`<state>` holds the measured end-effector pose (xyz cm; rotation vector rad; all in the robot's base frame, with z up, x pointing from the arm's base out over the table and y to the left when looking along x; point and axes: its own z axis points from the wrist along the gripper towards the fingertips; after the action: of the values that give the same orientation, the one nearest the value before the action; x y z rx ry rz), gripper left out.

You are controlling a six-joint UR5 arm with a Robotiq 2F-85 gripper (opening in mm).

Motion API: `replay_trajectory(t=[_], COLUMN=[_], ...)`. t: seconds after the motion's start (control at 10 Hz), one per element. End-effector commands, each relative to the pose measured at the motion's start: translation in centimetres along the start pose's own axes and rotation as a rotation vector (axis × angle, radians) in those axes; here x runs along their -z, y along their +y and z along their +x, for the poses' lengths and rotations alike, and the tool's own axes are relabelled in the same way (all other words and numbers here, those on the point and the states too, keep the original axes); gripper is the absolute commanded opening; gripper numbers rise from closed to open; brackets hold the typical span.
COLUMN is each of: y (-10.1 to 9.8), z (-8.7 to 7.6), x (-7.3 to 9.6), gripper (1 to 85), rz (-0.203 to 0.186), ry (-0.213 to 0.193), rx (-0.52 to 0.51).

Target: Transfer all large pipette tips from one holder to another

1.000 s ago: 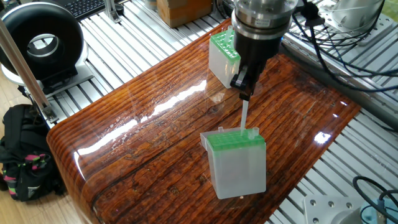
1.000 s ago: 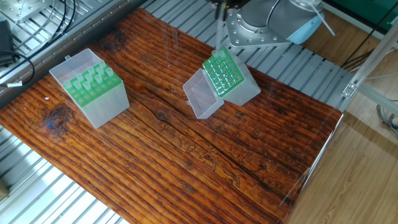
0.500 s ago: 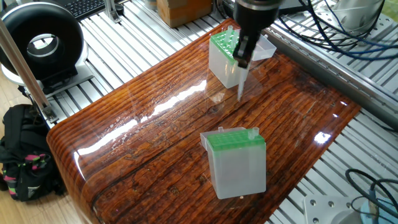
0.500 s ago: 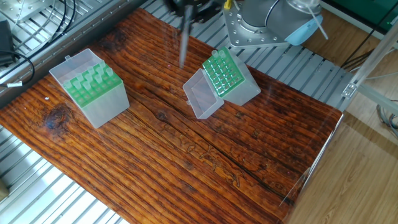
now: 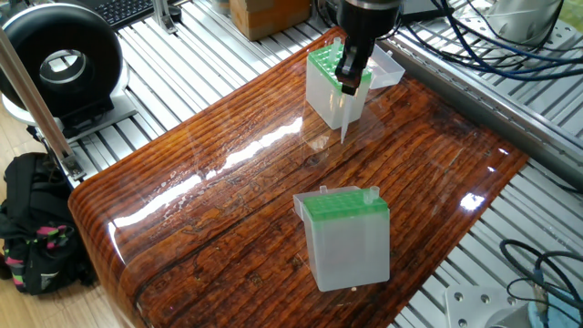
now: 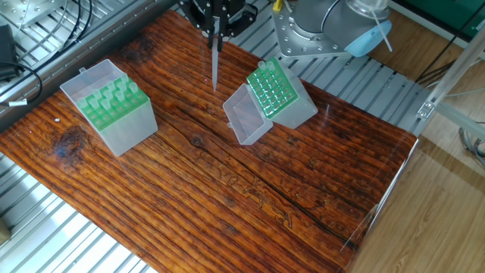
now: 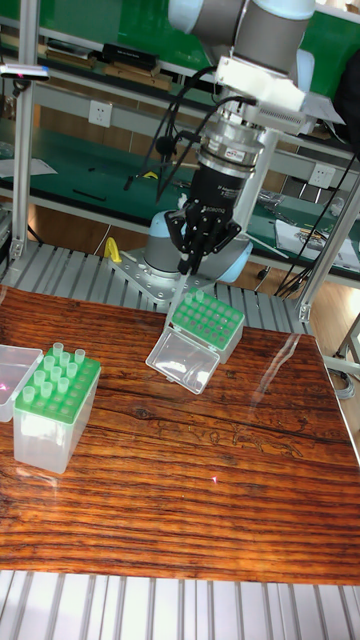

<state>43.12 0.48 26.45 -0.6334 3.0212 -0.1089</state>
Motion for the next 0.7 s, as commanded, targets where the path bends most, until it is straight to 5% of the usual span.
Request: replay_trajectory(t=[0.0, 0.3, 0.6], y=[0.4, -1.9, -5.1], z=[-0.1, -0.9, -5.1], x=[-0.1, 0.7, 3.3], gripper=[8.3, 5.7, 5.3], rz=[-0.027, 0.009, -0.041], ry=[0.001, 0.002, 0.015], rx=[-0.057, -0.07, -0.047])
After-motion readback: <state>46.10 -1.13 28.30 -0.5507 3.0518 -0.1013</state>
